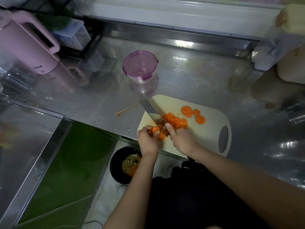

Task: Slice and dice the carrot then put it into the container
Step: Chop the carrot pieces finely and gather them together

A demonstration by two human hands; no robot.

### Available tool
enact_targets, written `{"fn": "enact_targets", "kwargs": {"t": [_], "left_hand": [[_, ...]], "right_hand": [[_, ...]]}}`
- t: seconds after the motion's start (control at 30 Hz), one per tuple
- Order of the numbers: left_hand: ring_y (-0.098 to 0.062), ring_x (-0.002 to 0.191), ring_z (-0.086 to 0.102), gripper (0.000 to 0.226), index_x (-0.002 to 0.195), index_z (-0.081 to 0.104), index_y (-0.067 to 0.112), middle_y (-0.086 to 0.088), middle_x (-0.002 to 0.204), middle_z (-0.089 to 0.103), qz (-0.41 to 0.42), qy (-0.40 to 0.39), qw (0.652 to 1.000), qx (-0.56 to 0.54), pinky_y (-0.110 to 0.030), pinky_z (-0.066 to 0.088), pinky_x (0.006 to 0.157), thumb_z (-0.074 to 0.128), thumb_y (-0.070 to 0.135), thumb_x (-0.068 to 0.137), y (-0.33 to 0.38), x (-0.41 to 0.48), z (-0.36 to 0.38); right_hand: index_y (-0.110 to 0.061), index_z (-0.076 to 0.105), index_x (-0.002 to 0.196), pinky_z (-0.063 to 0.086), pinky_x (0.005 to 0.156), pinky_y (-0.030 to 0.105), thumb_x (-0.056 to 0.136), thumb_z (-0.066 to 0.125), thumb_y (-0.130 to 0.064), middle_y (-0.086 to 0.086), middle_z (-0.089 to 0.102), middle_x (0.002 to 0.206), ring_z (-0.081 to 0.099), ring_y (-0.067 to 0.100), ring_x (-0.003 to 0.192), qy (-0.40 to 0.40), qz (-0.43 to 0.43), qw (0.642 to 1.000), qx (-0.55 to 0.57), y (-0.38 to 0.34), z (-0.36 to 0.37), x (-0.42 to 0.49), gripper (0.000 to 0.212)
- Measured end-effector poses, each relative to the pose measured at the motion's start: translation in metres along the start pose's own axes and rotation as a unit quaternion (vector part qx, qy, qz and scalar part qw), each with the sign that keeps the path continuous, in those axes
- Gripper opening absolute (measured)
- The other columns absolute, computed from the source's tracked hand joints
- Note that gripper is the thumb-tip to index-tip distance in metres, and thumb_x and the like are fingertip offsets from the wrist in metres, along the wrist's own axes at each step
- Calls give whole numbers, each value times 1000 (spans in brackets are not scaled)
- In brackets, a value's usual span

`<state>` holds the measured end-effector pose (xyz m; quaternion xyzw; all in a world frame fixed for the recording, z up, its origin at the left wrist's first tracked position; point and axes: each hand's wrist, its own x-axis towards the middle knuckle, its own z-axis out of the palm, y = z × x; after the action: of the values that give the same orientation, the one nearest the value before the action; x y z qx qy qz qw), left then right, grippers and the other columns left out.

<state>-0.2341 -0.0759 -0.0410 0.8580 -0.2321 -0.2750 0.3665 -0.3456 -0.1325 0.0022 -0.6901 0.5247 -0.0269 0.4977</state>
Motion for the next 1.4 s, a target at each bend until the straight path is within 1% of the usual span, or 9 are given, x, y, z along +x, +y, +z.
{"fn": "enact_targets", "kwargs": {"t": [0.1, 0.2, 0.33, 0.9, 0.97, 1.07, 1.13, 1.2, 1.4], "left_hand": [[-17, 88, 61, 22, 100, 65, 9, -11, 102, 64, 8, 14, 1000, -11, -25, 47, 81, 69, 22, 83, 1, -3, 0], [-20, 94, 61, 30, 109, 61, 6, -10, 106, 63, -1, 32, 999, -27, -23, 44, 83, 65, 25, 87, 3, -7, -1], [-17, 83, 64, 16, 96, 67, 10, -8, 94, 67, -20, 34, 999, -37, -34, 54, 81, 67, 20, 84, 3, -10, -1], [-14, 74, 62, 3, 84, 70, 10, 1, 76, 65, -53, 9, 997, -62, -22, 48, 72, 70, 8, 81, 19, -13, -13], [-14, 73, 62, 10, 76, 67, 15, 1, 74, 64, -46, -5, 997, -63, -23, 48, 72, 70, 6, 80, 20, -12, -16], [-13, 69, 60, 21, 67, 61, 19, 2, 68, 62, -41, -15, 998, -49, -22, 47, 69, 69, 5, 80, 23, -12, -19], [-14, 69, 61, 23, 65, 60, 20, 2, 66, 62, -38, -17, 998, -44, -23, 47, 69, 70, 4, 79, 23, -11, -18], [-15, 69, 61, 20, 67, 61, 18, 0, 69, 62, -38, -19, 998, -42, -25, 48, 71, 70, 4, 78, 22, -9, -17], [-10, 74, 58, 9, 89, 70, 5, -1, 80, 64, -39, -21, 999, -24, -15, 41, 67, 68, 5, 80, 18, -7, -17]], "right_hand": [[-2, 66, 76, 39, 65, 29, 96, 27, -57, 5, 50, 55, 49, 21, 58, -5, -8, 1000, 8, 0, -2, 0, 70], [-7, 53, 56, 35, 63, 27, 97, 29, -55, 4, 44, 50, 43, 18, 52, -13, -5, 1000, 2, -1, -5, -5, 67], [-13, 36, 45, 27, 49, 24, 99, 31, -49, 2, 38, 46, 36, 14, 45, -19, -2, 1000, -1, -1, -9, -13, 65], [-11, 34, 47, 30, 51, 26, 101, 25, -46, 4, 37, 49, 39, 17, 48, -43, 8, 998, -33, -5, -7, -19, 65], [-7, 47, 58, 34, 57, 28, 102, 23, -42, 7, 43, 57, 45, 22, 58, -50, 30, 998, -32, -9, -7, -18, 61], [-1, 52, 124, 37, 61, 28, 104, 26, -32, 6, 45, 73, 46, 21, 77, -58, 62, 996, -16, -13, -6, -17, 45], [2, 61, 98, 35, 57, 26, 101, 28, -43, 1, 44, 65, 49, 21, 77, -61, 39, 996, -46, -12, -5, -19, 56], [-6, 50, 62, 36, 61, 28, 100, 25, -49, 4, 45, 58, 55, 26, 73, -36, 26, 995, -86, -12, 0, -19, 62], [-11, 41, 53, 36, 63, 28, 100, 26, -48, 5, 43, 53, 57, 31, 70, -24, 10, 995, -94, -13, 8, -16, 62]]}}
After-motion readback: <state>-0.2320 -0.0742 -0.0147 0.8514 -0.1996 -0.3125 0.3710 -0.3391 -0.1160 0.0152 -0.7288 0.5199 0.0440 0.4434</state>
